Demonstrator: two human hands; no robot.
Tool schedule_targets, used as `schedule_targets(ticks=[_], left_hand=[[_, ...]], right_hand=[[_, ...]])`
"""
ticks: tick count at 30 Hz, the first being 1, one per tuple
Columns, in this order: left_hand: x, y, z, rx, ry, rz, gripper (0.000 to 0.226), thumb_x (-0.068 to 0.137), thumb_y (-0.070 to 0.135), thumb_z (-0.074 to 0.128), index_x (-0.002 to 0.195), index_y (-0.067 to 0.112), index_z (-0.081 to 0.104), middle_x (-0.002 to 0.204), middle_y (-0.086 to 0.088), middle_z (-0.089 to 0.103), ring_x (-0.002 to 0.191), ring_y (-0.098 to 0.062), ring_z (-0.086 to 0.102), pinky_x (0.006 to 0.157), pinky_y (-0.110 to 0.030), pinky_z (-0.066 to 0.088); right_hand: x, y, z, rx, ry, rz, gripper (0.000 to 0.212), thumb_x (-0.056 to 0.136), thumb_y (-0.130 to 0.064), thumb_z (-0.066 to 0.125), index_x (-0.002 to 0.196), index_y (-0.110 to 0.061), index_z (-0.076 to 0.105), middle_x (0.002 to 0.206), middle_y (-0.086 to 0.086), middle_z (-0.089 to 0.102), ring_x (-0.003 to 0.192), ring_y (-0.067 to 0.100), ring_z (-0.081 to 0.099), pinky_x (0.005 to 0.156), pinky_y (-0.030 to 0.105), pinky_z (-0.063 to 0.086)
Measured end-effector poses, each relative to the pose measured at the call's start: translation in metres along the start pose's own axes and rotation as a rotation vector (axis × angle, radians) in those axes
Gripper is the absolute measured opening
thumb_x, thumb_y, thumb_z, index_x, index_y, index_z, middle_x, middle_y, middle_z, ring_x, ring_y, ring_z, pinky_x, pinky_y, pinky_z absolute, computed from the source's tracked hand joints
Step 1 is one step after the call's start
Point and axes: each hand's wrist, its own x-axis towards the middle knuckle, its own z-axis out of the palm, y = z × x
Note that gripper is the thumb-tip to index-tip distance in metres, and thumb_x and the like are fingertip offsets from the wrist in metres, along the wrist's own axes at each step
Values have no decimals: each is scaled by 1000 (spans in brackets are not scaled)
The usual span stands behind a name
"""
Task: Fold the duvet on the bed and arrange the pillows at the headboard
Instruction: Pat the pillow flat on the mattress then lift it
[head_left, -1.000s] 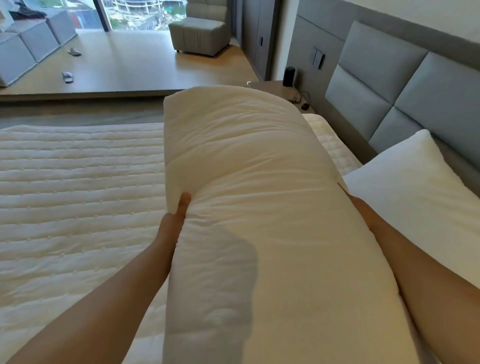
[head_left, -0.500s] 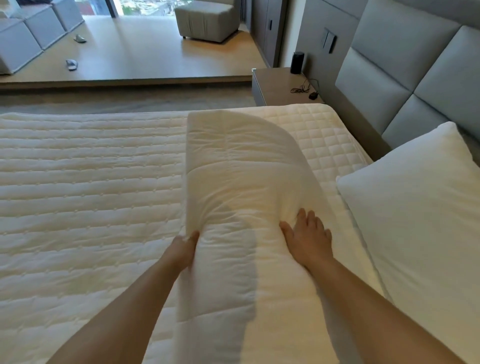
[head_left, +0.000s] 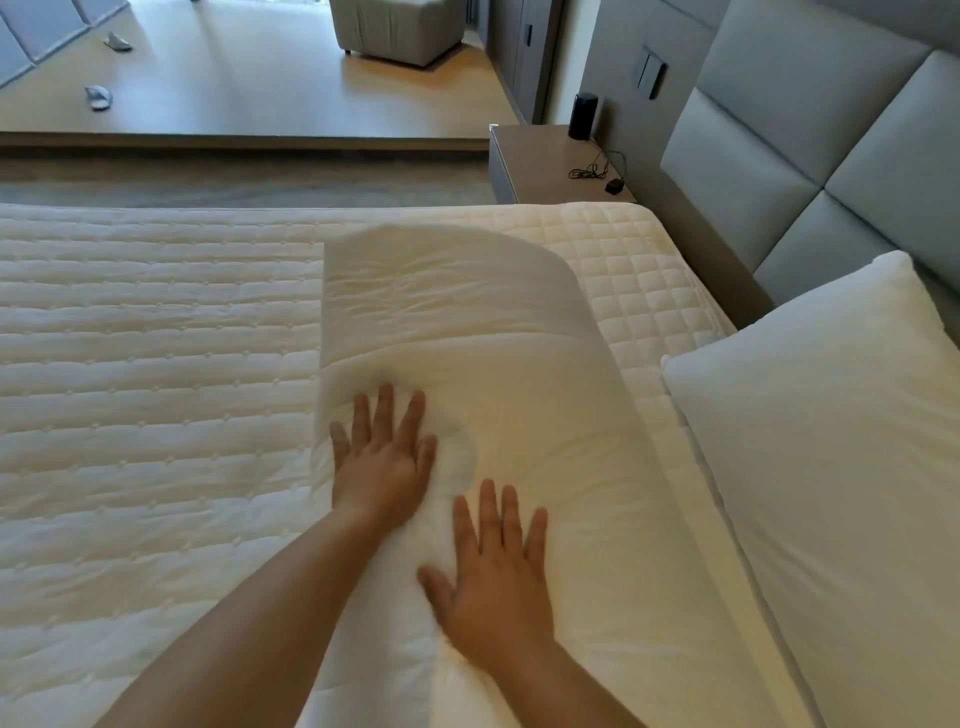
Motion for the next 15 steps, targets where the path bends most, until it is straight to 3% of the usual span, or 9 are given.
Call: schedule_targets(ticks=[4, 6, 9, 15], left_hand=[[13, -17, 25, 6, -54, -28, 61, 95, 60, 5, 149, 44, -20, 160, 3, -27, 147, -25, -25, 117, -54, -11], [19, -17, 33, 4, -59, -8, 61, 96, 59, 6, 149, 43, -18, 160, 2, -26, 147, -25, -25, 117, -54, -12], [21, -17, 44, 4, -70, 5, 62, 96, 59, 5, 151, 40, -17, 160, 1, -27, 146, -26, -26, 117, -54, -14], [31, -32, 59, 27, -113, 6, 62, 98, 57, 7, 151, 37, -19, 160, -2, -28, 146, -29, -25, 117, -56, -11]], right_hand=[[-18, -3, 6, 16, 11, -184, 71, 84, -78, 30, 130, -32, 58, 141, 3, 55, 133, 30, 47, 102, 57, 21], [-36, -1, 18, 13, 62, -261, 71, 78, -79, 37, 131, -35, 56, 141, 1, 55, 131, 30, 49, 103, 54, 24], [-46, 1, 45, -6, 61, -270, 73, 75, -73, 48, 136, -33, 53, 146, 3, 49, 135, 33, 44, 105, 54, 26], [-31, -7, 91, -4, 25, -234, 75, 80, -68, 50, 145, -31, 42, 154, 5, 37, 143, 32, 30, 109, 54, 22]])
